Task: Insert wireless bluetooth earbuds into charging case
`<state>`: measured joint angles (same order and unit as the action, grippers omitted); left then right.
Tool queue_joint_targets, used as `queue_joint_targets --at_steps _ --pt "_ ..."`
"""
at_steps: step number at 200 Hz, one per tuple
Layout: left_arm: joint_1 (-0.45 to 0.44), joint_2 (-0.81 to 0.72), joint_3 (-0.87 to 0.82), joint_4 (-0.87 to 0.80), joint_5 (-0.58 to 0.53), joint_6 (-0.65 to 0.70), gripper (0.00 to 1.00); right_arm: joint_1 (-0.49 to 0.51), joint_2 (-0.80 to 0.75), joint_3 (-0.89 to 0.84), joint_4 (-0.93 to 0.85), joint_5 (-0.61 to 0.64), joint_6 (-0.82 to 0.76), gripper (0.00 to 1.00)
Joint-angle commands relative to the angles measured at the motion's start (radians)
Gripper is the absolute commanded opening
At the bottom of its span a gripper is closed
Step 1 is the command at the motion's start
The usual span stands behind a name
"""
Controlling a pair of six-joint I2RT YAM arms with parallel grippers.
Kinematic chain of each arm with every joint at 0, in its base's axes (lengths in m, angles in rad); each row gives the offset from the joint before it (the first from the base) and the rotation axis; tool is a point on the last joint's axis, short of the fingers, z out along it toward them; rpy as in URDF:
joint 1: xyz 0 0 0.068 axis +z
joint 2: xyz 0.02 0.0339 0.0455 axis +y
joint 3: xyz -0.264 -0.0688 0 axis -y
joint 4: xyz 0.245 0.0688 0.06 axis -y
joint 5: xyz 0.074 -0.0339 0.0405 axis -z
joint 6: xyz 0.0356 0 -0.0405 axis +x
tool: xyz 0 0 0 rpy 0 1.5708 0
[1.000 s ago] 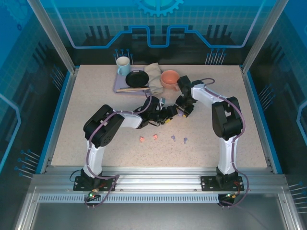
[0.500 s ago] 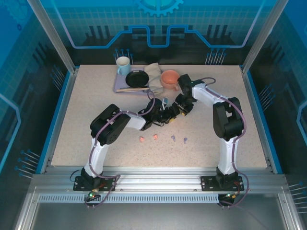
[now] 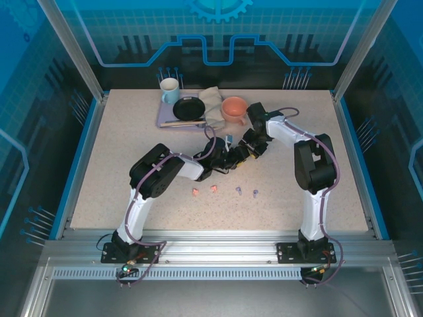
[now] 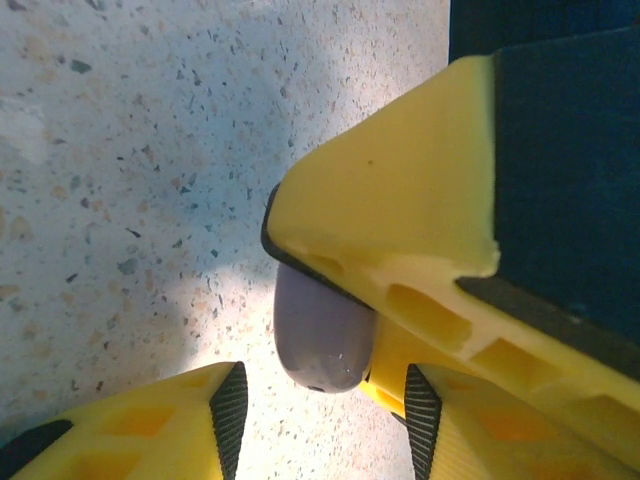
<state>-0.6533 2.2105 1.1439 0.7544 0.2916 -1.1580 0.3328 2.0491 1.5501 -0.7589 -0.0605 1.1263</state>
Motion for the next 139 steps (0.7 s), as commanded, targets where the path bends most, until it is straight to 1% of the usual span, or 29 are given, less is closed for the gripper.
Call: queue_joint_targets --at_steps 1,39,58,80,96,113,122,139 --pt "0.002 0.038 0.03 0.033 -0.095 -0.035 0.49 0.005 -0.04 -0.025 -0.047 -0.027 0.001 0.47" --pt "0.004 0.044 0.028 0.058 -0.13 -0.059 0.49 0.003 -0.043 -0.034 -0.045 -0.031 0.001 0.47" --pt "0.004 0.043 0.024 0.072 -0.141 -0.062 0.55 0.002 -0.045 -0.039 -0.043 -0.031 0.001 0.47" --pt "0.003 0.039 0.022 0.086 -0.15 -0.066 0.58 0.0 -0.046 -0.043 -0.042 -0.032 0.001 0.47" --pt "0.004 0.04 0.028 0.08 -0.154 -0.066 0.58 -0.002 -0.05 -0.045 -0.042 -0.033 0.0 0.47" --pt "0.004 0.04 0.028 0.086 -0.158 -0.067 0.53 -0.003 -0.051 -0.048 -0.043 -0.035 0.0 0.47" --pt "0.004 0.038 0.025 0.09 -0.162 -0.069 0.52 -0.005 -0.053 -0.052 -0.039 -0.038 0.003 0.47" --pt "0.003 0.028 0.012 0.099 -0.174 -0.07 0.56 -0.011 -0.054 -0.064 -0.025 -0.056 0.011 0.47"
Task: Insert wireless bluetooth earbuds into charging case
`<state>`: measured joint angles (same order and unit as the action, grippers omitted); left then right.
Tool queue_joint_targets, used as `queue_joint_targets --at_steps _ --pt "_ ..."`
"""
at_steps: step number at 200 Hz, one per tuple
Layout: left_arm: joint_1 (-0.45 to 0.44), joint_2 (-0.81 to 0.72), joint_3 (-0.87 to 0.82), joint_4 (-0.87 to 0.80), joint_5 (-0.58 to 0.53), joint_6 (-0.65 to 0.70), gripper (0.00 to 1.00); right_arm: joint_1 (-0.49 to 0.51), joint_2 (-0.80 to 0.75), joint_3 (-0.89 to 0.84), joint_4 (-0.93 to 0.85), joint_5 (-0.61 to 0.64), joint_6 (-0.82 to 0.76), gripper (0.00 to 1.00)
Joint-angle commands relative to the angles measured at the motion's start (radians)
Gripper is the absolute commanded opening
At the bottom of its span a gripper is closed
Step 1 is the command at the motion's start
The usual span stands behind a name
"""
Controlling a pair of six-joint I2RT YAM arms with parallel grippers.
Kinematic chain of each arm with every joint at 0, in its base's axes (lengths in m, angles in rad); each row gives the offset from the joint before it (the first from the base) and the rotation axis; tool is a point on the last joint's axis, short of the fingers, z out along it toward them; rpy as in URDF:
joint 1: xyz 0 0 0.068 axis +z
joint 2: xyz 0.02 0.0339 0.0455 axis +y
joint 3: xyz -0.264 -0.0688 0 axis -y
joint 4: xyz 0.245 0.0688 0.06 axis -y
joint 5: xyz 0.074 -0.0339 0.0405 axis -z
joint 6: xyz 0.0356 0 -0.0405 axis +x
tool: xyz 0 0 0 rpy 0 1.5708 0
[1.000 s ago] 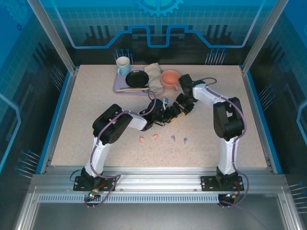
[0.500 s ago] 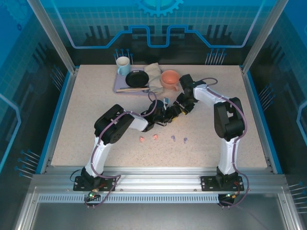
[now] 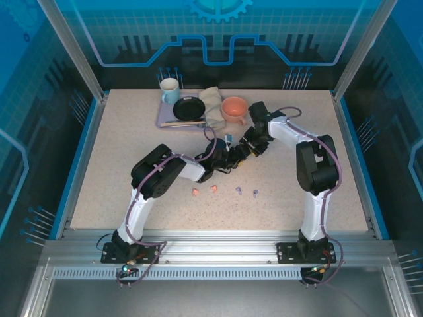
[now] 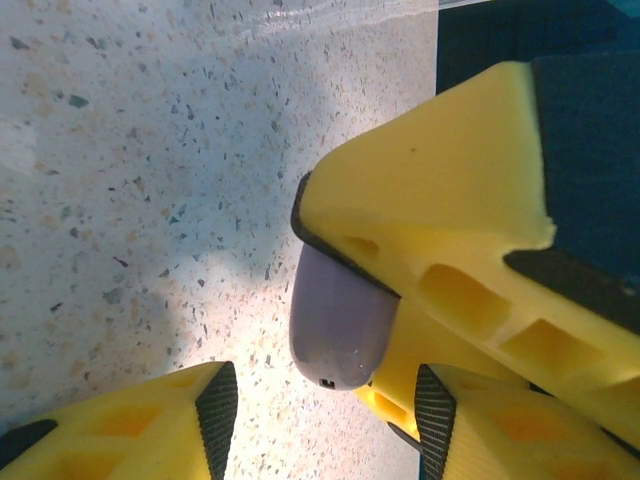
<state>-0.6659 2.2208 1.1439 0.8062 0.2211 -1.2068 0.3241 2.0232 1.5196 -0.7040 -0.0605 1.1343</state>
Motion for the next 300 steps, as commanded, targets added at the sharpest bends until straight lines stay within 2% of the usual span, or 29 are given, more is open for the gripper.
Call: queue_joint_targets --at_steps 1,29,55,131,226,247,270,283,300 --pt "0.015 0.017 0.011 0.048 -0.104 -0.02 0.56 -0.002 -0.028 -0.035 -0.08 -0.058 0.004 0.47" --pt "0.016 -0.002 -0.02 0.072 -0.13 -0.016 0.61 -0.014 -0.036 -0.059 -0.059 -0.083 0.023 0.47" --pt "0.017 -0.004 -0.025 0.072 -0.139 -0.015 0.61 -0.02 -0.043 -0.081 -0.037 -0.109 0.037 0.47" --pt "0.016 -0.008 -0.02 0.059 -0.19 -0.009 0.43 -0.026 -0.06 -0.108 -0.028 -0.143 0.047 0.47" --pt "0.016 0.0 0.019 0.028 -0.184 0.001 0.29 -0.031 -0.07 -0.133 -0.027 -0.153 0.038 0.47" --pt "0.017 -0.003 0.016 0.025 -0.182 0.004 0.35 -0.031 -0.069 -0.133 -0.024 -0.154 0.038 0.47" --pt "0.017 -0.01 0.006 0.02 -0.19 0.006 0.53 -0.034 -0.068 -0.133 -0.023 -0.157 0.038 0.47" --pt "0.015 -0.012 -0.005 0.033 -0.196 0.009 0.59 -0.037 -0.066 -0.133 -0.019 -0.163 0.037 0.47" --pt "0.014 -0.011 -0.016 0.043 -0.209 0.018 0.62 -0.041 -0.06 -0.136 -0.015 -0.18 0.036 0.47"
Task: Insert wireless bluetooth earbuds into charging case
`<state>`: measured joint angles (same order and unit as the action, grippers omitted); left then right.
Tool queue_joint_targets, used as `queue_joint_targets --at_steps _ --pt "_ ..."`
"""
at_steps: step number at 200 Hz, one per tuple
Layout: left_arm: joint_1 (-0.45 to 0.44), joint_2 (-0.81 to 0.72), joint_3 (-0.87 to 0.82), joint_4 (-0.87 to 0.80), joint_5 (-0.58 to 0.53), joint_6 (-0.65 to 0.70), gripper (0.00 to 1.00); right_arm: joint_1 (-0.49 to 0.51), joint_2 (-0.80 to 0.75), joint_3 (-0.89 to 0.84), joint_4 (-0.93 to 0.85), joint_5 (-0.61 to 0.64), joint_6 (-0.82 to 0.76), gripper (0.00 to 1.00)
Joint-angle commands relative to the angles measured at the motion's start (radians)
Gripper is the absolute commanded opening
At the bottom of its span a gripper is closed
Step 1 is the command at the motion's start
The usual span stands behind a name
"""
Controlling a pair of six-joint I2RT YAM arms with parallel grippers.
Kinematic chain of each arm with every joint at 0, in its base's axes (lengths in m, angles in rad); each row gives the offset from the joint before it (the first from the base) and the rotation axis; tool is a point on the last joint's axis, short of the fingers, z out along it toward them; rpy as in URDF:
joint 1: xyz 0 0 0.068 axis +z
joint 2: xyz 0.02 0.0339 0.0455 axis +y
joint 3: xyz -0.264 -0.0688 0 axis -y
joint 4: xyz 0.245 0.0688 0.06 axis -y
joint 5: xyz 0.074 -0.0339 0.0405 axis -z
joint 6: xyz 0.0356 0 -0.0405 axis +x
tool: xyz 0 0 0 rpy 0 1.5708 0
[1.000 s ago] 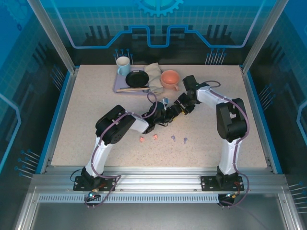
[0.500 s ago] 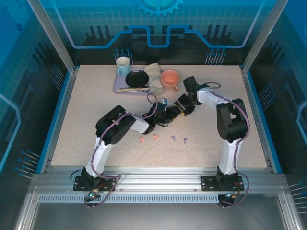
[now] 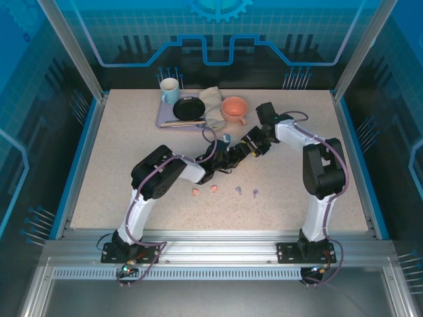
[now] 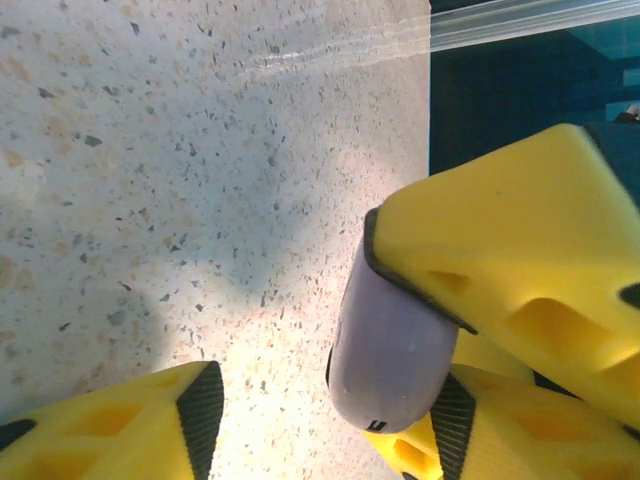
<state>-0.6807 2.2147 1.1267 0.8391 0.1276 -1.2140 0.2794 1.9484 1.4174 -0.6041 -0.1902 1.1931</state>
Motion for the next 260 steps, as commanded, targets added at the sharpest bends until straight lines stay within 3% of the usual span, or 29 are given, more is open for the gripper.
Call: queue_joint_targets --at_steps 1,39,66,99,124,191,260 --pt "0.03 -0.004 0.001 0.01 -0.116 0.026 0.62 0.004 0.014 -0.034 -0.116 -0.052 -0.023 0.47" --pt "0.029 -0.002 -0.011 0.04 -0.143 0.045 0.61 0.0 0.024 -0.042 -0.123 -0.077 -0.038 0.47" --pt "0.026 -0.009 -0.029 0.084 -0.168 0.046 0.55 -0.005 0.014 -0.061 -0.117 -0.079 -0.041 0.47" --pt "0.003 -0.041 -0.027 0.066 -0.198 0.104 0.64 -0.01 0.006 -0.078 -0.101 -0.093 -0.035 0.47" --pt "-0.013 -0.049 0.002 0.032 -0.215 0.154 0.64 -0.011 0.003 -0.09 -0.086 -0.11 -0.024 0.47" --pt "-0.019 -0.046 0.028 0.001 -0.227 0.163 0.33 -0.011 -0.008 -0.122 -0.074 -0.123 -0.028 0.47" --pt "-0.023 -0.034 0.036 -0.009 -0.184 0.119 0.24 -0.017 -0.005 -0.116 -0.068 -0.125 -0.037 0.52"
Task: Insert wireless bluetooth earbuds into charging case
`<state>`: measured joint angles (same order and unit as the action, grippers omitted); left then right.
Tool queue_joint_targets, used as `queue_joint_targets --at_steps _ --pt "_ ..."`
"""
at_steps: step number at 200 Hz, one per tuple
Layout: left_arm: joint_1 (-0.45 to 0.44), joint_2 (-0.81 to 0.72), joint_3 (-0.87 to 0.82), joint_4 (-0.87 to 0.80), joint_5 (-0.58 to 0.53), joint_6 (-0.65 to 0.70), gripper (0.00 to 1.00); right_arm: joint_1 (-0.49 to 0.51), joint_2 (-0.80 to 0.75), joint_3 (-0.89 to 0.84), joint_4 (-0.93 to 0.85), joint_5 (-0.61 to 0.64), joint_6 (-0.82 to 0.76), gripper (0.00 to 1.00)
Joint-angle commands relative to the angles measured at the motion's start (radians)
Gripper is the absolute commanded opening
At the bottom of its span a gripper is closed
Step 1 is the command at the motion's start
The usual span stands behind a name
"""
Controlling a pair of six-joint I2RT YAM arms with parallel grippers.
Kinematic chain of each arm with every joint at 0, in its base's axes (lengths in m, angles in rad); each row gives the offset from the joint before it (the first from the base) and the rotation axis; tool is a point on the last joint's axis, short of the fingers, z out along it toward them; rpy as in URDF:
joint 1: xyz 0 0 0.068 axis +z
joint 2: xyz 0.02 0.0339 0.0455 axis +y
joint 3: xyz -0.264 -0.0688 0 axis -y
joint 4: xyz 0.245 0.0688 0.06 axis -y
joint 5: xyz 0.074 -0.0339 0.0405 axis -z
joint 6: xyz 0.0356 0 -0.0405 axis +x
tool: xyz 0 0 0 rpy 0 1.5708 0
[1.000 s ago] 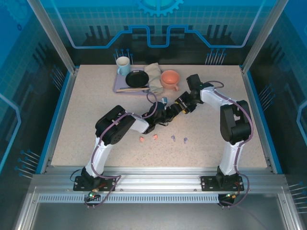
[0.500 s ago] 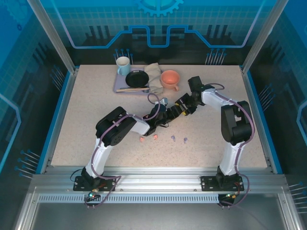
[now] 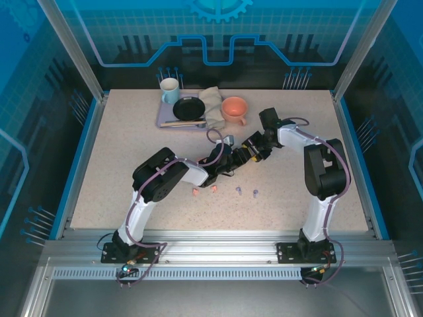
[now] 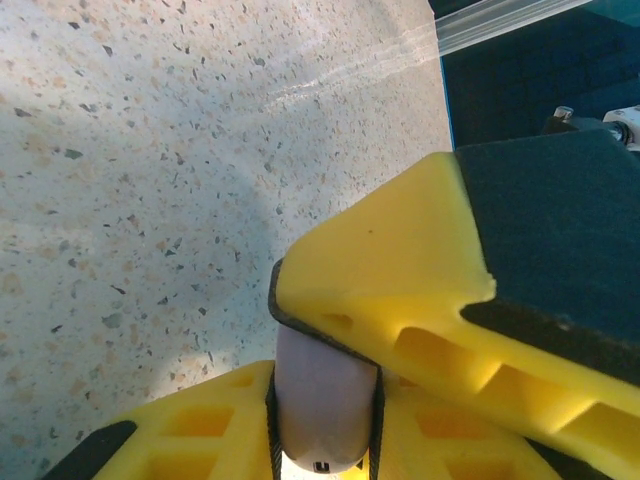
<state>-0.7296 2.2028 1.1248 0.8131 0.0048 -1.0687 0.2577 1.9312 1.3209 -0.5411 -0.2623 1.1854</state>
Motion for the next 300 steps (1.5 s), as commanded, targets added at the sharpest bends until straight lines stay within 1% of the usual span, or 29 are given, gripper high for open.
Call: queue_joint_targets --at_steps 1,24,61,80,93,118,134,140,160,177,191,210,237,271,300 --pt "0.025 -0.022 0.037 0.017 -0.061 -0.027 0.24 0.004 0.012 -0.019 -0.132 -0.053 -0.029 0.53" --pt "0.027 -0.023 0.023 0.014 -0.05 -0.033 0.22 -0.008 0.009 -0.009 -0.134 -0.045 -0.033 0.58" --pt "0.027 -0.029 0.006 0.009 -0.03 -0.041 0.21 -0.043 -0.011 0.018 -0.124 -0.027 -0.038 0.7" --pt "0.028 -0.044 -0.005 -0.003 -0.015 -0.037 0.22 -0.071 -0.036 0.018 -0.076 -0.017 -0.031 0.75" --pt "0.03 -0.057 -0.007 -0.023 0.007 -0.032 0.22 -0.094 -0.067 -0.001 -0.032 -0.007 -0.02 0.76" --pt "0.045 -0.079 -0.014 -0.05 0.088 -0.022 0.21 -0.141 -0.124 -0.042 0.032 0.01 -0.05 0.76" --pt "0.073 -0.093 -0.014 -0.062 0.191 -0.016 0.2 -0.169 -0.158 -0.076 0.077 -0.001 -0.124 0.76" --pt "0.085 -0.1 -0.015 -0.06 0.227 -0.008 0.2 -0.179 -0.17 -0.09 0.1 -0.018 -0.159 0.76" --pt "0.137 -0.128 -0.003 -0.085 0.398 0.037 0.2 -0.201 -0.224 -0.159 0.192 -0.08 -0.283 0.76" --pt "0.176 -0.163 0.019 -0.157 0.54 0.108 0.2 -0.213 -0.279 -0.237 0.296 -0.158 -0.382 0.76" --pt "0.198 -0.195 0.039 -0.247 0.622 0.18 0.2 -0.216 -0.315 -0.286 0.357 -0.213 -0.441 0.75" --pt "0.222 -0.229 0.065 -0.345 0.716 0.259 0.2 -0.216 -0.352 -0.358 0.455 -0.282 -0.461 0.74" --pt "0.241 -0.247 0.097 -0.442 0.777 0.32 0.2 -0.202 -0.366 -0.432 0.593 -0.364 -0.436 0.73" --pt "0.243 -0.242 0.118 -0.476 0.784 0.339 0.2 -0.138 -0.342 -0.43 0.599 -0.359 -0.455 0.72" --pt "0.244 -0.233 0.126 -0.476 0.782 0.337 0.19 -0.12 -0.327 -0.434 0.627 -0.362 -0.443 0.71"
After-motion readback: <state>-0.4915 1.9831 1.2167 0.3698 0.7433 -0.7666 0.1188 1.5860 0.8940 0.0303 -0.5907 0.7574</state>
